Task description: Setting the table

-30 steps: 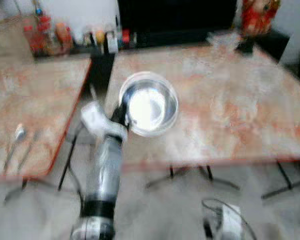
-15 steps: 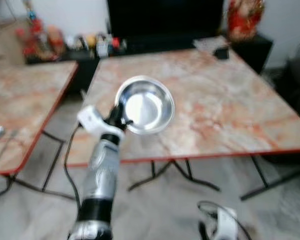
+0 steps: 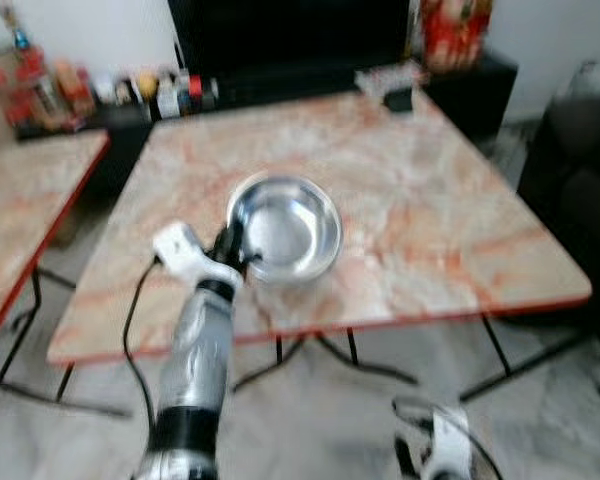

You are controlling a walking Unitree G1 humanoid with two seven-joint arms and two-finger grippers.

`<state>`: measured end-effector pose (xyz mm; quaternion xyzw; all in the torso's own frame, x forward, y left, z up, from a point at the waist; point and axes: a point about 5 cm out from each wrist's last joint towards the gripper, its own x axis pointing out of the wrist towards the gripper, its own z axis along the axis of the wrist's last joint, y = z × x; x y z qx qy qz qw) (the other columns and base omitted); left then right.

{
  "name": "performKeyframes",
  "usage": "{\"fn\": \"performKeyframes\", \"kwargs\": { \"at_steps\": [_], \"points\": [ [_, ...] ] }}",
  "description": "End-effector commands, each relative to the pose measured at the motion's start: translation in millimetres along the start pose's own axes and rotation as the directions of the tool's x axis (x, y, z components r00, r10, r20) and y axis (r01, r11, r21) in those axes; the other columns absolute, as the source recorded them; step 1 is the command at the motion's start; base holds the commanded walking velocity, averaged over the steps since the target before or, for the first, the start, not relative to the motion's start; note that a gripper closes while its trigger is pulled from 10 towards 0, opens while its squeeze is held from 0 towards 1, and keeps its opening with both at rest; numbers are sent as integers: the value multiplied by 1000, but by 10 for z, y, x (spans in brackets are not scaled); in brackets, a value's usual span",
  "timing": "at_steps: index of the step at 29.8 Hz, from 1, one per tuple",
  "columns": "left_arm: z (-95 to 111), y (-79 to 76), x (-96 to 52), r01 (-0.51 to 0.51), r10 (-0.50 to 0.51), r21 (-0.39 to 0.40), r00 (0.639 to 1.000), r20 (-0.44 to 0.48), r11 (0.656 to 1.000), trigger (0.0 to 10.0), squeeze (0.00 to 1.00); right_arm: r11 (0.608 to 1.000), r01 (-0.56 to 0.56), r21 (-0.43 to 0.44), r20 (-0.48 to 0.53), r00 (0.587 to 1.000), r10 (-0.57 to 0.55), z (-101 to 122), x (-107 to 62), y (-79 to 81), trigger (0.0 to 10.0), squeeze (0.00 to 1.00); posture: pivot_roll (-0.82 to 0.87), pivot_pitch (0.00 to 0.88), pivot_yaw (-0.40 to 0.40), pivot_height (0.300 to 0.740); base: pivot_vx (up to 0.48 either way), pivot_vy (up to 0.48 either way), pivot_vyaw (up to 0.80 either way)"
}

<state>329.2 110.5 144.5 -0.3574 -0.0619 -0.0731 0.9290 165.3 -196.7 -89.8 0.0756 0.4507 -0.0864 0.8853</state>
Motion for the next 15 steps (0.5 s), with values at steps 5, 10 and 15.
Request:
{"fn": "performKeyframes", "kwargs": {
  "at_steps": [5,10,15],
  "points": [
    [100,34,16,9,-10,33,1000,16,999,10000,0,1000,-22,9,16,1000,22,60,20,96,10000,0,-193,0,98,740,0,0,0],
    [100,33,23,9,-9,29,1000,15,1000,10000,0,1000,-22,15,18,1000,22,57,19,99,10000,0,-194,0,99,740,0,0,0],
    [93,39,31,8,-8,32,1000,10,999,10000,0,1000,-22,16,17,1000,22,47,17,101,10000,0,-197,0,106,740,0,0,0]
  ]
}}
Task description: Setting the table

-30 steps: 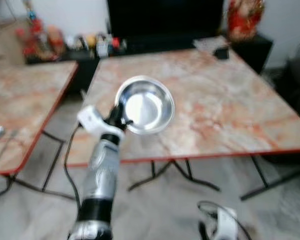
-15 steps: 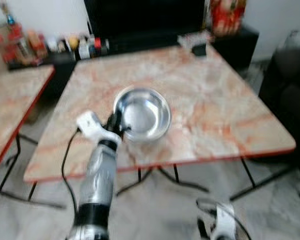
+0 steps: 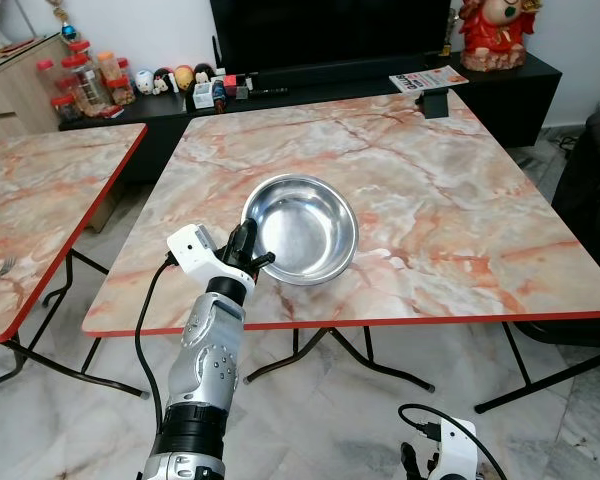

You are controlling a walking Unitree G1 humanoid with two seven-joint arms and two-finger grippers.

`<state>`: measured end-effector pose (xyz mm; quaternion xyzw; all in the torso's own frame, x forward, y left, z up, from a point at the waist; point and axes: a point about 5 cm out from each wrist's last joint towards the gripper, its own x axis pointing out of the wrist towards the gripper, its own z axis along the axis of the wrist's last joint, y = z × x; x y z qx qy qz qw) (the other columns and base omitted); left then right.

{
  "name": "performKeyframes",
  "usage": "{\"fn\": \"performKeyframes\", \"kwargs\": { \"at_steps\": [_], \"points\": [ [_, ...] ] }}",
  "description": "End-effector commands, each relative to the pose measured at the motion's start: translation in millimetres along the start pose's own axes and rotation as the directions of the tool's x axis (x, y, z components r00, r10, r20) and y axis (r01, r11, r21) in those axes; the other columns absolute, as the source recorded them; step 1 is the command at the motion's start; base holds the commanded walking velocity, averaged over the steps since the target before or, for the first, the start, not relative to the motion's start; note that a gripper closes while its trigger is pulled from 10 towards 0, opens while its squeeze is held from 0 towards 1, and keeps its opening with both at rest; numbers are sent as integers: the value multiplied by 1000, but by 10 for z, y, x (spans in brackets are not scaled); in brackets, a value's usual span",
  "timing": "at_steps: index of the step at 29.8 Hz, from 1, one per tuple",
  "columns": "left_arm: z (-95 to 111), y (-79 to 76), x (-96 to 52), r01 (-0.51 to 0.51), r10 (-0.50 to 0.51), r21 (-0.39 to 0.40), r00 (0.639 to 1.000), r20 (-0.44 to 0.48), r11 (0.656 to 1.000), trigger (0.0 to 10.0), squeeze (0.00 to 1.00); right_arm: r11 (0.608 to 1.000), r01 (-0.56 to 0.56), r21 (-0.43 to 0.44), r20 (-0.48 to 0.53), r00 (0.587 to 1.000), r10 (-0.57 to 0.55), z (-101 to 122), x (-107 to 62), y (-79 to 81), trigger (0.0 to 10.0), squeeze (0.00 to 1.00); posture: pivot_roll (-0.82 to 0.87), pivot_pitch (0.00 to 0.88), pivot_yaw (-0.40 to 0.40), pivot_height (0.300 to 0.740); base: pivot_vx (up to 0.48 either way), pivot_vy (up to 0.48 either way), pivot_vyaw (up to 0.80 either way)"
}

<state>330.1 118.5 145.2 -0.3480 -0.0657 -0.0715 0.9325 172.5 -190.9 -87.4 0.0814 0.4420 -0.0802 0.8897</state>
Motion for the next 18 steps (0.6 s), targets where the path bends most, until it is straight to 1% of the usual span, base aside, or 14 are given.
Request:
{"fn": "performKeyframes", "kwargs": {
  "at_steps": [1,18],
  "points": [
    [33,-18,32,9,-9,11,1000,2,1000,10000,0,1000,-3,11,-1,1000,3,-12,0,29,10000,0,-197,0,106,740,0,0,0],
    [19,-55,33,25,-25,1,1000,-4,1000,10000,0,1000,-3,10,-3,1000,4,-19,0,40,10000,0,-197,0,107,740,348,0,0]
  ]
}}
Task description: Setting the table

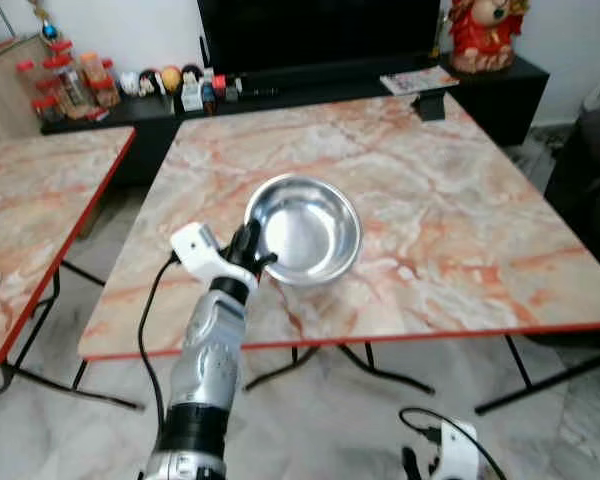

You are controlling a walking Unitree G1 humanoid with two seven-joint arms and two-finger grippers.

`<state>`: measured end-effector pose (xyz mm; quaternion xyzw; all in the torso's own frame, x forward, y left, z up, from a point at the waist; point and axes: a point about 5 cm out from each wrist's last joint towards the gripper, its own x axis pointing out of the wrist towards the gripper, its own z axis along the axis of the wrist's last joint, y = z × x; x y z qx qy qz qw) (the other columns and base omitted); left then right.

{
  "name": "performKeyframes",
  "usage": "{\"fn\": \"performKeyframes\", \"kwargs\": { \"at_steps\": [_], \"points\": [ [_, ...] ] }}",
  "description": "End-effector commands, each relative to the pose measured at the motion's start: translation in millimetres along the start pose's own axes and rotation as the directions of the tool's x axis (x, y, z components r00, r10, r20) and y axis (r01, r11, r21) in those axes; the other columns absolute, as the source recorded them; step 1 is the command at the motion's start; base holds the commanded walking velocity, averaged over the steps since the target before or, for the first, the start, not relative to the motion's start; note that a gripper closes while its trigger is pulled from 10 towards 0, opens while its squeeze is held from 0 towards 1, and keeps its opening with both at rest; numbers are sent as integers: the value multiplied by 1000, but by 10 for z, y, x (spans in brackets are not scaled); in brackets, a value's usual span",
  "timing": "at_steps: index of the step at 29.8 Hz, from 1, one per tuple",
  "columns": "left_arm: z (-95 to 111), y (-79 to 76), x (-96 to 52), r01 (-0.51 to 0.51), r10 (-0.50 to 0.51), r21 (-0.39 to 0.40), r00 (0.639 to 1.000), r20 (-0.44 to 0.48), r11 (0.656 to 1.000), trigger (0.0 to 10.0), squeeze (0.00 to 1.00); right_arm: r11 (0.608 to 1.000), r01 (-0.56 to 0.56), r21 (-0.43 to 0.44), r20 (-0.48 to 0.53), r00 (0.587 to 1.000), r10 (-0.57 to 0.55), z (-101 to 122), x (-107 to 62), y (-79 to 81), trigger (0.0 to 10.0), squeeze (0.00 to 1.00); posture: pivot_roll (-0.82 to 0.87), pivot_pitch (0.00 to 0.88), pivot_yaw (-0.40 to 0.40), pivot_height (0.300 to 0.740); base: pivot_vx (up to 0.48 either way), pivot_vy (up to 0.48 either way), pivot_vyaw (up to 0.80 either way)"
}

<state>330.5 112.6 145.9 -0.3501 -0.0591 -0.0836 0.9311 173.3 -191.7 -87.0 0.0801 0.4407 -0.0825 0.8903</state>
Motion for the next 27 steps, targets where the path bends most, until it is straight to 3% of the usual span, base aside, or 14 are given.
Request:
{"fn": "performKeyframes", "kwargs": {
  "at_steps": [1,5,18,24,25,26,27],
  "points": [
    [53,-10,21,8,-8,8,1000,16,1000,10000,0,1000,-8,12,-6,1000,8,-30,-2,44,10000,0,-198,0,107,740,364,0,0],
    [50,-31,21,17,-18,3,1000,14,1000,10000,0,1000,-8,12,-7,1000,8,-33,-3,41,10000,0,-198,0,107,740,358,0,0],
    [-6,-49,-14,45,-45,-15,999,-24,999,10000,0,1000,-12,13,-9,1000,12,-36,-2,57,10000,0,-196,0,110,740,0,0,0],
    [-283,-92,-89,50,-64,-75,979,-193,996,10000,0,1000,-17,12,-12,1000,17,-45,-2,74,10000,0,-192,0,114,740,0,0,0],
    [-355,-109,-110,38,-63,-111,970,-234,993,10000,0,1000,-17,13,-13,1000,17,-47,-3,78,10000,0,-192,0,115,740,0,0,0],
    [-431,-127,-117,-18,-38,-209,964,-262,978,10000,0,1000,-18,12,-15,1000,19,-54,-3,86,10000,0,-191,0,116,740,0,0,0],
    [-476,-131,-118,-46,-22,-230,958,-285,972,10000,0,1000,-19,13,-15,1000,19,-56,-4,89,10000,0,-193,0,117,740,0,0,0]
  ]
}}
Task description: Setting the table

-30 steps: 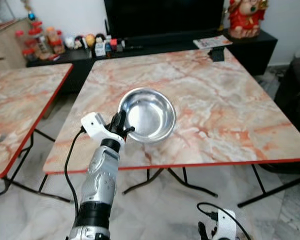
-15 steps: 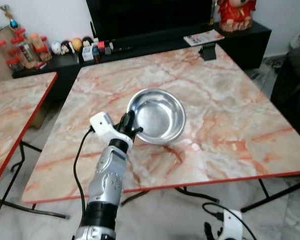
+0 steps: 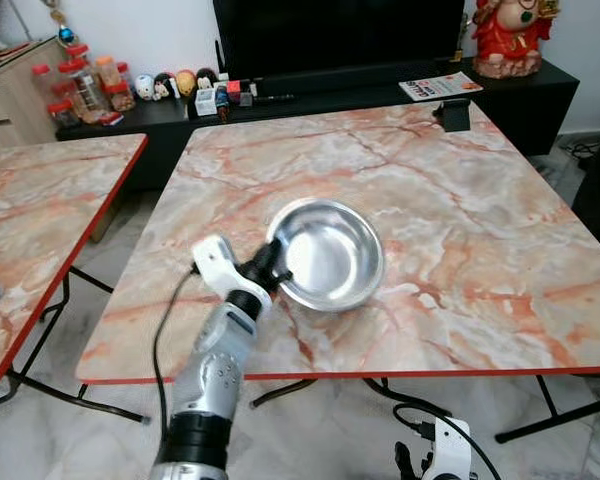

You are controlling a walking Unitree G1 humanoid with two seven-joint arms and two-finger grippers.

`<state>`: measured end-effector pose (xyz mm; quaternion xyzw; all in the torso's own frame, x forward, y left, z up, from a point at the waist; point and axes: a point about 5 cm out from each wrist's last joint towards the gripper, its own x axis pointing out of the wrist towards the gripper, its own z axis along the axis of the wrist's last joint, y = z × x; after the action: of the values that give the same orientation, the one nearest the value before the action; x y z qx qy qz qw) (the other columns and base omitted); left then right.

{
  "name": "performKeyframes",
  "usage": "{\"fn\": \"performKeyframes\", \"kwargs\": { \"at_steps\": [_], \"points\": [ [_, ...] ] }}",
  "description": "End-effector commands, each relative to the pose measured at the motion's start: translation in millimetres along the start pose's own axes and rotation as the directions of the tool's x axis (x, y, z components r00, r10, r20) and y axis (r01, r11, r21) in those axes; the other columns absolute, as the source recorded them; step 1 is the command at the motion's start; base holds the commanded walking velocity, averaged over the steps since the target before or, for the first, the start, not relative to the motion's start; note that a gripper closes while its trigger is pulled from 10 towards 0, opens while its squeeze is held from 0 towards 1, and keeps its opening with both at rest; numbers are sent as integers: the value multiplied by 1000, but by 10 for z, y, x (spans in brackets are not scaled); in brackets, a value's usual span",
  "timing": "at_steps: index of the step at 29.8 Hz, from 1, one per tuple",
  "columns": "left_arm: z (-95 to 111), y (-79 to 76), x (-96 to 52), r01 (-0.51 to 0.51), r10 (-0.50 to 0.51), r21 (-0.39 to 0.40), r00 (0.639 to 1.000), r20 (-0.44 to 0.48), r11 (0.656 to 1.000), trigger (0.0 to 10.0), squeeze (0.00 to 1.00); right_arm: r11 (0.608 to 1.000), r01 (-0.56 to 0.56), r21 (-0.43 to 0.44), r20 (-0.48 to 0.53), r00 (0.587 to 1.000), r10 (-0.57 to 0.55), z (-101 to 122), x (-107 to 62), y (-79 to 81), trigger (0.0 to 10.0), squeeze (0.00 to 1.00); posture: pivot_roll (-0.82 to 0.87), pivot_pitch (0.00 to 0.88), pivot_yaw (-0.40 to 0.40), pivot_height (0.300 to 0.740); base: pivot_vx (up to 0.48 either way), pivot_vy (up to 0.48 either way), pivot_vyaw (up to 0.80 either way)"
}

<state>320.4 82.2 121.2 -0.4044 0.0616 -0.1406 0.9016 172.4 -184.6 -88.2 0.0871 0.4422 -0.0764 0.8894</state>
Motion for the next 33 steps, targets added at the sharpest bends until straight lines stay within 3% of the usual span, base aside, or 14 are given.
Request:
{"fn": "performKeyframes", "kwargs": {
  "at_steps": [1,10,17,26,27,33],
  "points": [
    [-139,-29,23,-39,34,-99,998,-56,994,10000,0,1000,-3,7,-10,1000,3,-28,-2,24,10000,0,-193,0,117,740,0,0,0],
    [-308,-143,138,-18,4,-84,986,-167,996,10000,0,1000,-5,13,-9,1000,5,-27,0,44,10000,0,-194,0,121,740,0,0,0],
    [-382,-266,274,-24,-8,-155,979,-204,988,10000,0,1000,-5,16,-8,1000,6,-28,0,52,10000,0,-208,0,128,740,0,0,0],
    [-465,-223,266,-58,17,-161,969,-245,985,10000,0,1000,6,25,-9,1000,-5,-41,-6,20,10000,0,-217,0,130,740,0,0,0],
    [-472,-221,260,-54,12,-164,968,-250,985,10000,1000,1000,5,24,-10,1000,-5,-46,-7,20,10000,0,-209,0,127,740,0,0,0],
    [-439,-223,247,-41,0,-165,970,-244,985,10000,1000,1000,-2,21,-11,1000,2,-46,-5,42,10000,0,-202,0,124,740,0,0,0]
  ]
}}
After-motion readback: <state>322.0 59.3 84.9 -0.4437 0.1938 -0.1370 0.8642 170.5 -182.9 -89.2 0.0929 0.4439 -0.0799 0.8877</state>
